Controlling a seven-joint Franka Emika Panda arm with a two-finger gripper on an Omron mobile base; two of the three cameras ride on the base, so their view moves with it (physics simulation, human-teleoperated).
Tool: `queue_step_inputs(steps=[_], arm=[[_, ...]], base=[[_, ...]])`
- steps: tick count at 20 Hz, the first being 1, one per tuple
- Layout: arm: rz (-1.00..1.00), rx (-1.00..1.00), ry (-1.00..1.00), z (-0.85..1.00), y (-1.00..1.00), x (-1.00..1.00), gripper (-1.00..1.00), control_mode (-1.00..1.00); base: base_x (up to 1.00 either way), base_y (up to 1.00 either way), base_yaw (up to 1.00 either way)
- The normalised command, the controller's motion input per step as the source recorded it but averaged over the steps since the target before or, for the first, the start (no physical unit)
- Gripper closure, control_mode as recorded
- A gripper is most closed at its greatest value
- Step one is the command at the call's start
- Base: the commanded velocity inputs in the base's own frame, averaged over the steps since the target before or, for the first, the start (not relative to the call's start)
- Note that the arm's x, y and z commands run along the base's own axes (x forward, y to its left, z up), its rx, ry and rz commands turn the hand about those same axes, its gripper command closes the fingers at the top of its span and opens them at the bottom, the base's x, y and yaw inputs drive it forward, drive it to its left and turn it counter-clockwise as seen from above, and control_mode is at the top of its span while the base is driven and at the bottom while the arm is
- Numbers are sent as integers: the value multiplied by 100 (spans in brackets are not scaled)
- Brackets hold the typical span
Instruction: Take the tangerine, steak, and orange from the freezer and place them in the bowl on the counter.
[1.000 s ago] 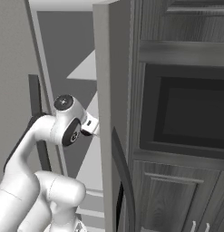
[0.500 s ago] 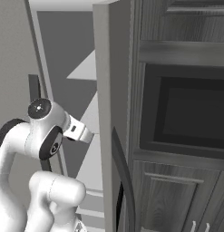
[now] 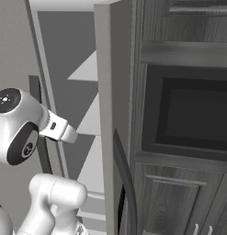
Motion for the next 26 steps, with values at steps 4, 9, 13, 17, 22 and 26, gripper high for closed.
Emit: queue_step_inputs(steps=[4, 9, 13, 17, 22, 26], arm=[[1, -1, 0, 41, 29, -60, 100, -100], [8, 0, 1, 7, 17, -35, 100, -100], [3, 0, 0, 0, 0, -7, 100, 100], [0, 0, 0, 0, 0, 0, 100, 100], [0, 0, 0, 0, 0, 0, 100, 100], [0, 0, 0, 0, 0, 0, 100, 100]], base=[[0, 0, 0], [0, 0, 0], [0, 0, 0], [-46, 1, 1], [-100, 25, 0], [-56, 96, 3]])
